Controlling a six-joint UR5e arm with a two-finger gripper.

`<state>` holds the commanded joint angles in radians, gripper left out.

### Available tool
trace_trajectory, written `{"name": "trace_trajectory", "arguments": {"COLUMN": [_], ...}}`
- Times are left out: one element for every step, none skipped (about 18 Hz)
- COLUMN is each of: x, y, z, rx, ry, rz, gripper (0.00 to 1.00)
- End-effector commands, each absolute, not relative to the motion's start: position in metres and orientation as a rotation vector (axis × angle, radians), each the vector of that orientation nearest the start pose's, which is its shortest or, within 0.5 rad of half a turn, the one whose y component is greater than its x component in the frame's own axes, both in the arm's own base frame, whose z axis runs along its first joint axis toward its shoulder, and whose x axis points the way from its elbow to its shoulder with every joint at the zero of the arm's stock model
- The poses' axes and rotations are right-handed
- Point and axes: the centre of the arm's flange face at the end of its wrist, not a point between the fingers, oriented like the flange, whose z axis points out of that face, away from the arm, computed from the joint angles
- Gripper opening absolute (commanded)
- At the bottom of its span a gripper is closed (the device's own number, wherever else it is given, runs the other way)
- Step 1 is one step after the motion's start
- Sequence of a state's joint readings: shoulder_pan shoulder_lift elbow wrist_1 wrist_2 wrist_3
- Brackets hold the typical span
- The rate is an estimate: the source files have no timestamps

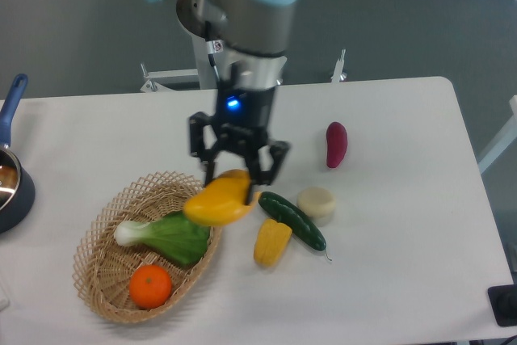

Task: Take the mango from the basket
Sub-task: 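Lift the grasped yellow mango up out of the basket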

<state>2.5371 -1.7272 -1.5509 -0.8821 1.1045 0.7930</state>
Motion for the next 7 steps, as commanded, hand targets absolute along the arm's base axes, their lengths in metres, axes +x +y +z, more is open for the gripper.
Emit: {"name": "trace_trajectory", "arguments": {"x": [-0.389, -0.397, -0.405, -0.412, -0.416, -0.420, -0.425], "y": [0.474, 0.469, 0.465, 0.460, 0.455, 0.451, 0.446], "z": [0.508, 0.509, 0.507, 0.506, 0.505, 0.502, 0.500], "rx": [-2.436, -2.426, -2.417, -2.411, -2.411, -2.415, -2.419], "ry": [-0.062, -0.074, -0.070, -0.066, -0.063, -0.062, -0.060], "rz": [0.172, 0.171, 0.164, 0.163, 0.172, 0.174, 0.182], "gripper": [0.36, 0.36, 0.36, 0.36, 0.36, 0.36, 0.36]}}
